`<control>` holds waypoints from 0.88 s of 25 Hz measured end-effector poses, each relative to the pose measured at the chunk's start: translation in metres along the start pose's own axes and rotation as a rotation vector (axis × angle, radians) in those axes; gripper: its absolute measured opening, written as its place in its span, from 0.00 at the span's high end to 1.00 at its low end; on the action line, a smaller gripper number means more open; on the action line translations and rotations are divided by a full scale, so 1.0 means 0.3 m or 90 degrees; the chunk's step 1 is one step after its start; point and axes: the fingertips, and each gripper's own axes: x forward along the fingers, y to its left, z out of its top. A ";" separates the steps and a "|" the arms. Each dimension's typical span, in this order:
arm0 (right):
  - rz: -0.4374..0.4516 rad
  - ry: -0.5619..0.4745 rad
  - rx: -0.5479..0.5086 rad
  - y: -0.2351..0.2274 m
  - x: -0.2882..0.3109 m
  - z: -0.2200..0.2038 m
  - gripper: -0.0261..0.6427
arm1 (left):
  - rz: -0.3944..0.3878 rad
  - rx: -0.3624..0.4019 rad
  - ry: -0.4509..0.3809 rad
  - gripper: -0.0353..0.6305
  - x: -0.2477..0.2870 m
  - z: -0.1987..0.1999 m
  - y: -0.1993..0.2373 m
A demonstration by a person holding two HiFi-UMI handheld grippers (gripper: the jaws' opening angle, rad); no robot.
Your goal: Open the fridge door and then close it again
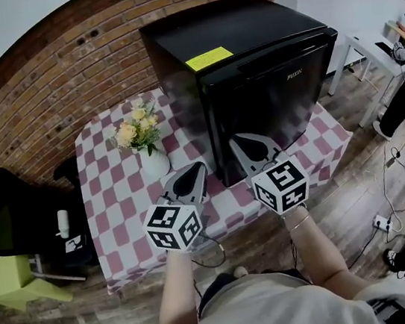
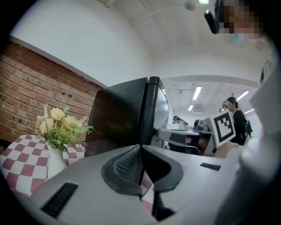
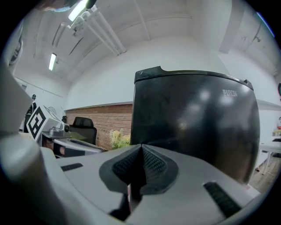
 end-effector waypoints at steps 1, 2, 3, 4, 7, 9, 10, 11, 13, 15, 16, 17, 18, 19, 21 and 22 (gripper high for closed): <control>-0.002 0.000 0.001 -0.003 0.002 0.000 0.96 | -0.002 0.000 -0.001 0.92 0.002 0.001 0.004; -0.004 -0.001 0.002 -0.004 0.002 -0.001 0.96 | -0.004 -0.001 -0.002 0.92 0.004 0.002 0.008; -0.006 -0.004 0.003 -0.004 0.002 -0.001 0.96 | -0.007 -0.001 -0.001 0.92 0.006 0.002 0.012; -0.008 -0.006 0.004 -0.003 0.003 0.000 0.96 | -0.009 0.000 0.000 0.92 0.007 0.002 0.017; -0.013 -0.006 0.004 -0.004 0.009 0.002 0.96 | -0.015 -0.002 0.002 0.92 0.012 0.002 0.024; -0.018 -0.002 0.004 -0.005 0.008 0.003 0.96 | -0.021 -0.003 0.004 0.92 0.012 -0.001 0.016; -0.021 0.000 0.004 -0.005 0.005 0.003 0.96 | -0.024 -0.002 0.005 0.92 0.012 -0.002 0.010; -0.023 0.001 0.003 -0.004 0.001 0.004 0.96 | -0.028 -0.002 0.006 0.92 0.011 -0.003 0.003; -0.021 0.001 0.003 0.006 -0.011 0.005 0.96 | -0.033 0.000 0.005 0.92 0.008 -0.001 -0.008; -0.014 0.001 0.002 0.021 -0.031 0.003 0.96 | -0.035 0.000 0.003 0.92 0.005 0.001 -0.019; -0.012 0.002 0.000 0.026 -0.044 0.003 0.96 | -0.037 -0.001 0.001 0.92 0.005 0.003 -0.026; -0.011 0.002 -0.002 0.027 -0.057 0.002 0.96 | -0.039 -0.002 0.000 0.92 0.007 0.004 -0.034; -0.013 0.002 -0.002 0.024 -0.069 0.001 0.96 | -0.043 -0.002 -0.001 0.92 0.009 0.005 -0.043; -0.017 0.003 -0.002 0.018 -0.081 -0.002 0.96 | -0.047 -0.003 -0.001 0.92 0.012 0.004 -0.054; -0.025 0.005 0.001 0.005 -0.105 -0.009 0.96 | -0.055 -0.004 0.002 0.92 0.015 -0.004 -0.078; -0.029 0.005 0.002 -0.001 -0.116 -0.010 0.96 | -0.058 -0.003 0.004 0.92 0.016 -0.007 -0.089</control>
